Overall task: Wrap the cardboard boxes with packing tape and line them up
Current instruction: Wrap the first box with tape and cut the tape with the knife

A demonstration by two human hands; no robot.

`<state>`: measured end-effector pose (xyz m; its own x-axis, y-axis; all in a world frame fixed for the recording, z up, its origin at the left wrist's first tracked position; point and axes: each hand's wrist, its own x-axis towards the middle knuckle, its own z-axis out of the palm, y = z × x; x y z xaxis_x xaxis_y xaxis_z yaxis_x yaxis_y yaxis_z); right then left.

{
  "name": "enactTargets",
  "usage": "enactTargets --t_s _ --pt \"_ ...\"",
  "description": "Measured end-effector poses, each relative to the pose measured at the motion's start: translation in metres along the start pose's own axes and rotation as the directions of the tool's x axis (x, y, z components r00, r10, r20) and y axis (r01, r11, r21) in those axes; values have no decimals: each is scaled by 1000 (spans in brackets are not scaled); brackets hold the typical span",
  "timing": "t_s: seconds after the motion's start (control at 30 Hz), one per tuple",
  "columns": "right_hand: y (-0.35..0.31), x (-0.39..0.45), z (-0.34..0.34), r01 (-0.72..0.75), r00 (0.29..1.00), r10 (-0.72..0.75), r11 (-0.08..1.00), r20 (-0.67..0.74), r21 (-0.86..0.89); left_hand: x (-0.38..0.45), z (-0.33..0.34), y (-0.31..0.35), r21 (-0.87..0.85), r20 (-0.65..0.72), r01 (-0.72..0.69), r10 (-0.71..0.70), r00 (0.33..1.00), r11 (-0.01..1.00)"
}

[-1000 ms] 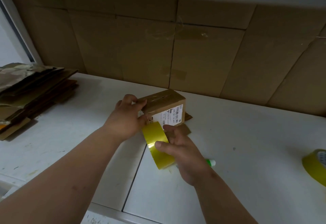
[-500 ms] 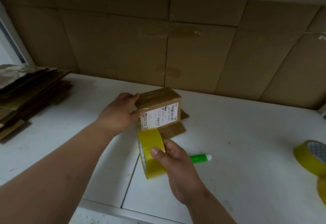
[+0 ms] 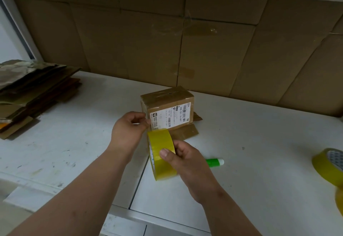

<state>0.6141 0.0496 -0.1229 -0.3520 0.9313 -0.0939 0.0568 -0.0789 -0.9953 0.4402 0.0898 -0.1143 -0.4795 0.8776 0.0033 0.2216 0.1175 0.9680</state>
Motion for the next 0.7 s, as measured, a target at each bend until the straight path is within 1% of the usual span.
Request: enactTargets --t_s 0.1,0.13,0.2,0.27,0.33,0.37,0.4,0.43,0.47,0.5,0.53,0.57,0.6,0.7 --pt "-1 0 -4 -5 1000 5 999 3 -38 0 4 3 -7 1 17 -17 1000 1000" --pt "-2 0 -6 -10 1000 10 999 8 -53 0 4 3 -33 6 46 -46 999 998" --pt "-3 0 -11 -19 1000 19 997 0 -81 -1 4 3 -132 53 168 -163 985 977" --pt "-4 1 -18 -41 998 34 991 -55 -131 -5 3 1 -190 127 304 -284 950 933" --pt "-4 2 -29 -60 990 31 975 -139 -214 -11 2 0 -188 183 364 -331 926 912" --pt "-2 4 -36 -75 982 17 948 -186 -308 -13 1 -1 -203 202 377 -338 919 903" --pt "0 5 -45 -93 974 -14 885 -227 -455 -15 -1 -1 -234 220 388 -341 914 891" --pt "3 7 -53 -116 971 -42 775 -235 -621 -16 -2 -1 -267 236 396 -339 911 879" --pt "5 7 -61 -140 975 -42 643 -218 -753 -17 -3 0 -289 251 403 -338 907 868" --pt "7 7 -68 -166 980 -9 528 -201 -833 -17 -4 1 -299 263 408 -336 904 863" --pt "9 7 -73 -186 981 41 447 -188 -875 -18 -4 1 -302 272 411 -335 902 860" --pt "10 8 -77 -196 981 83 398 -177 -896 -19 -4 1 -305 275 413 -336 901 858" --pt "12 8 -79 -194 981 95 367 -171 -910 -20 -3 2 -308 274 415 -338 900 856" --pt "15 15 -83 -161 987 19 265 -162 -951 -23 -2 2 -335 262 417 -342 902 845"
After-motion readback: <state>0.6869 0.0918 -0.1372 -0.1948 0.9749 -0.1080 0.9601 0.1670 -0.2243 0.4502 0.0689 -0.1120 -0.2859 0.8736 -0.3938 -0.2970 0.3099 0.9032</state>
